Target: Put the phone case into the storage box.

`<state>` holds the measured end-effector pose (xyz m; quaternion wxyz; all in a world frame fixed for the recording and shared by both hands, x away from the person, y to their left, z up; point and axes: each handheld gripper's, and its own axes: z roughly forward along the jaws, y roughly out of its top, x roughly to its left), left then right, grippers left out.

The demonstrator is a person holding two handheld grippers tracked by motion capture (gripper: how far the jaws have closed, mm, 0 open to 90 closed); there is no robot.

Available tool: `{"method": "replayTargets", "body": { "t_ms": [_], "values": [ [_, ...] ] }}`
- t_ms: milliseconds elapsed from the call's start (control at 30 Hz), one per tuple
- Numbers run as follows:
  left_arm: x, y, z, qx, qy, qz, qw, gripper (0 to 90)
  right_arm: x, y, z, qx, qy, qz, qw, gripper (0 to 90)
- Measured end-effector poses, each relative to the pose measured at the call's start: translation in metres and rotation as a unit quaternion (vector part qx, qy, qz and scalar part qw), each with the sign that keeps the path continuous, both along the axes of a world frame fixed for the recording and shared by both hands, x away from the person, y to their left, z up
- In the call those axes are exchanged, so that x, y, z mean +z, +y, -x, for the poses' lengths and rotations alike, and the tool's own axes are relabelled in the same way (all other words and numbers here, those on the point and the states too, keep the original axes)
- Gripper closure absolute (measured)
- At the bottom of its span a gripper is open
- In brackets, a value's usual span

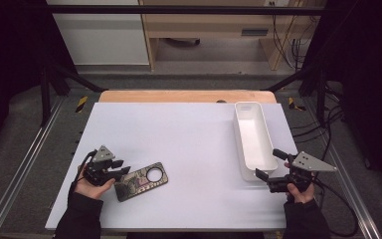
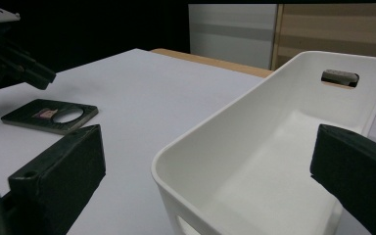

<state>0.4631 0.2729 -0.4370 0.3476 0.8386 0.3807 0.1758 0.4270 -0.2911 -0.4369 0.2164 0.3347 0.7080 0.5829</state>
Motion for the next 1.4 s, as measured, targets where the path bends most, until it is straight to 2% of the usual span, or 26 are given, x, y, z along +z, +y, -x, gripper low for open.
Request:
{"method": "replayTargets", "body": {
  "t_ms": [67, 100, 133, 167, 200, 233, 467, 600, 733, 900, 1033, 1167, 1267, 1400],
  "values": [
    [0.007, -0.003, -0.001, -0.019, -0.003, 0.005, 0.9998, 45.8, 0.0, 0.0, 0.0, 0.0, 0.0, -0.001, 1.0, 0.3],
    [0.007, -0.003, -0.001, -0.019, -0.003, 0.005, 0.9998, 42.5, 0.0, 0.0, 0.0, 0.0, 0.0, -0.001, 1.0, 0.3],
    [0.009, -0.005, -0.002, -0.025, -0.007, 0.007, 0.9996, 42.5, 0.0, 0.0, 0.0, 0.0, 0.0, -0.001, 1.0, 0.3],
    [0.011, -0.006, -0.003, -0.032, -0.009, 0.008, 0.9994, 34.1, 0.0, 0.0, 0.0, 0.0, 0.001, -0.001, 1.0, 0.3],
    [0.012, -0.007, -0.004, -0.035, -0.008, 0.009, 0.9993, 31.2, 0.0, 0.0, 0.0, 0.0, 0.001, -0.001, 1.0, 0.3],
    [0.014, -0.009, -0.005, -0.04, -0.007, 0.008, 0.9992, 31.2, 0.0, 0.0, 0.0, 0.0, 0.0, -0.001, 1.0, 0.3],
    [0.021, -0.021, -0.009, -0.073, -0.001, -0.019, 0.9971, 14.7, 0.0, 0.0, 0.0, 0.001, 0.0, -0.002, 1.0, 0.3],
    [0.02, -0.026, -0.011, -0.085, 0.006, -0.025, 0.9961, 7.1, 0.0, 0.0, 0.001, 0.002, -0.001, -0.002, 1.0, 0.3],
    [0.02, -0.031, -0.011, -0.099, 0.01, -0.036, 0.9944, 3.1, 0.0, 0.0, 0.001, 0.002, -0.001, -0.002, 1.0, 0.3],
    [0.02, -0.038, -0.012, -0.115, 0.026, -0.044, 0.9921, 1.0, 0.0, 0.0, 0.0, 0.002, -0.001, -0.001, 1.0, 0.3],
    [0.018, -0.043, -0.014, -0.132, 0.038, -0.053, 0.9892, 0.4, 0.0, 0.0, 0.0, 0.002, -0.001, -0.001, 1.0, 0.3],
    [0.015, -0.047, -0.017, -0.138, 0.051, -0.065, 0.987, 0.0, 0.0, 0.0, 0.0, 0.003, -0.001, -0.001, 1.0, 0.3],
    [0.013, -0.05, -0.018, -0.145, 0.054, -0.069, 0.9856, 0.0, 0.001, 0.0, 0.001, 0.003, -0.002, -0.002, 1.0, 0.3],
    [0.01, -0.053, -0.017, -0.158, 0.064, -0.079, 0.9822, 0.0, 0.001, 0.0, 0.001, 0.003, -0.001, -0.002, 1.0, 0.3]
  ]
}}
